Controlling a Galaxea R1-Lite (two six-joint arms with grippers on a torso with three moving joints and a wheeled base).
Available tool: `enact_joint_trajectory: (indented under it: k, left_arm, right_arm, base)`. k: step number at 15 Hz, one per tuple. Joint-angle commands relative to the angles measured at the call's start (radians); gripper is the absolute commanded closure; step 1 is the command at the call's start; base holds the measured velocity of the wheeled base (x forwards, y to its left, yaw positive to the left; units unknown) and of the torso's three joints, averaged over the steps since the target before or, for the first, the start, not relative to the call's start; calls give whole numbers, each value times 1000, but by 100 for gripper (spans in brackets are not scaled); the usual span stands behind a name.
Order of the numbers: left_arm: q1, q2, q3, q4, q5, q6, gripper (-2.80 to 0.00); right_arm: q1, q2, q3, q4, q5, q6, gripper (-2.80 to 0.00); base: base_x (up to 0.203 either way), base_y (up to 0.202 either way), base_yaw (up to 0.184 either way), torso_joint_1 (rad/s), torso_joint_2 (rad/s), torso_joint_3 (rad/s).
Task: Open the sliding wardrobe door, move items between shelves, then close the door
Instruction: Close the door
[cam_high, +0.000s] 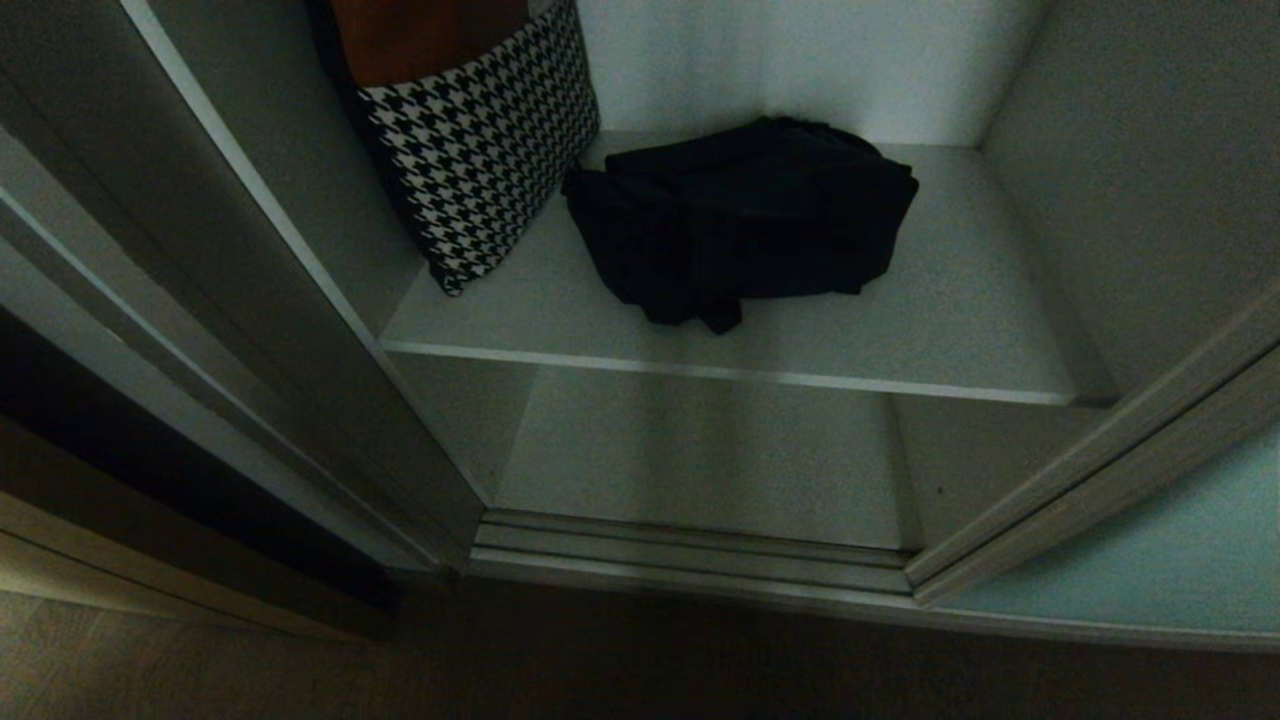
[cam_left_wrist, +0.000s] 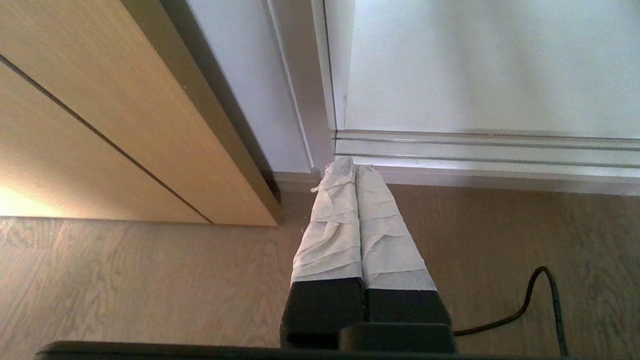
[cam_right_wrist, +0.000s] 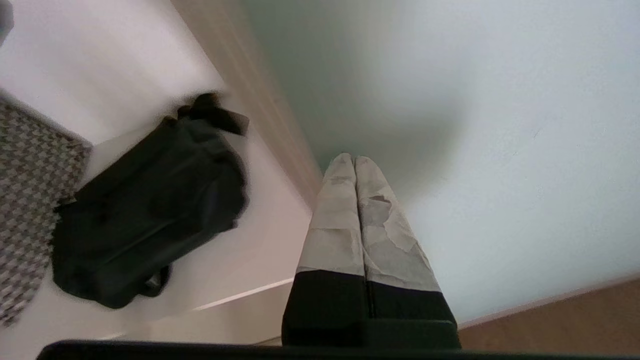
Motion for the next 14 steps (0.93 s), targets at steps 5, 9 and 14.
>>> enact_joint_trajectory:
  k: [5, 9, 14]
  left_arm:
    - [0, 2, 0, 0, 0, 1, 0]
    - [0, 2, 0, 0, 0, 1, 0]
    - [0, 2, 0, 0, 0, 1, 0]
  right_arm:
    - [43, 9, 8, 4, 26, 2, 0]
    - [170, 10, 9, 5, 61, -18, 0]
    - [452, 4, 63, 4, 133, -174, 0]
  base:
    - [0, 0, 0, 0, 0, 0]
    - [0, 0, 0, 0, 0, 0]
    - [0, 0, 0, 0, 0, 0]
